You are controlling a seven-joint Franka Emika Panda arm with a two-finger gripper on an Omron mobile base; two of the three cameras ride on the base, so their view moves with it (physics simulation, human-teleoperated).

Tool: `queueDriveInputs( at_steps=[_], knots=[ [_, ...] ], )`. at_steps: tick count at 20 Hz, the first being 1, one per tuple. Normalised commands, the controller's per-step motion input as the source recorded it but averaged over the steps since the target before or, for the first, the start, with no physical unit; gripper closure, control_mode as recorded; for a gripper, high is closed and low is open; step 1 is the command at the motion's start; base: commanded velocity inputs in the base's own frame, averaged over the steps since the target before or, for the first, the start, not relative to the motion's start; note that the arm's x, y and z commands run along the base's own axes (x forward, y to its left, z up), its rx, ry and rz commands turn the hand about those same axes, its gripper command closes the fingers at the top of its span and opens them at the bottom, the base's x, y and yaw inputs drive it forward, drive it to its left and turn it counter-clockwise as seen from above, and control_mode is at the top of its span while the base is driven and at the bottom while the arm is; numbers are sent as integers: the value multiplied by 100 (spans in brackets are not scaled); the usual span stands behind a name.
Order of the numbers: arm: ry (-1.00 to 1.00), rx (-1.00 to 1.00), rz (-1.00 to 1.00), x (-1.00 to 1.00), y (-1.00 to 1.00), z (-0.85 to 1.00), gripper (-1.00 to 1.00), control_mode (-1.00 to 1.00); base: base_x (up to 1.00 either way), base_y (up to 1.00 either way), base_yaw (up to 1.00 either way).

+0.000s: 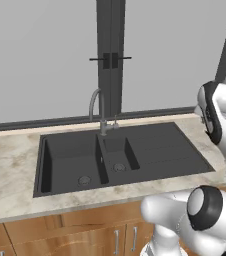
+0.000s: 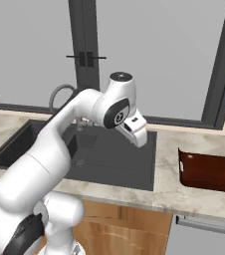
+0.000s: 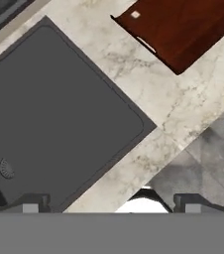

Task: Pick up all produce items and place them in the sink. Turn on the sink faucet to wash them. Then turn the sink off and put them in the tray.

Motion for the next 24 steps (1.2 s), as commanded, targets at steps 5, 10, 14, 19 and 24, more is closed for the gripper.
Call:
queueDriveInputs(
  at_steps=[5,10,14,19,24],
  knots=[
    [12,5,-42,-14,-88,-1,-100,-100,0,0,0],
    [7,7,-38,-18,-96,-10,-100,-100,0,0,0],
    [2,4,-31,-25,-74,-25,-100,-100,0,0,0],
    [0,1,-32,-14,-57,-33,-100,-100,0,0,0],
    [0,0,-27,-17,-37,-41,-100,-100,0,0,0]
  ],
)
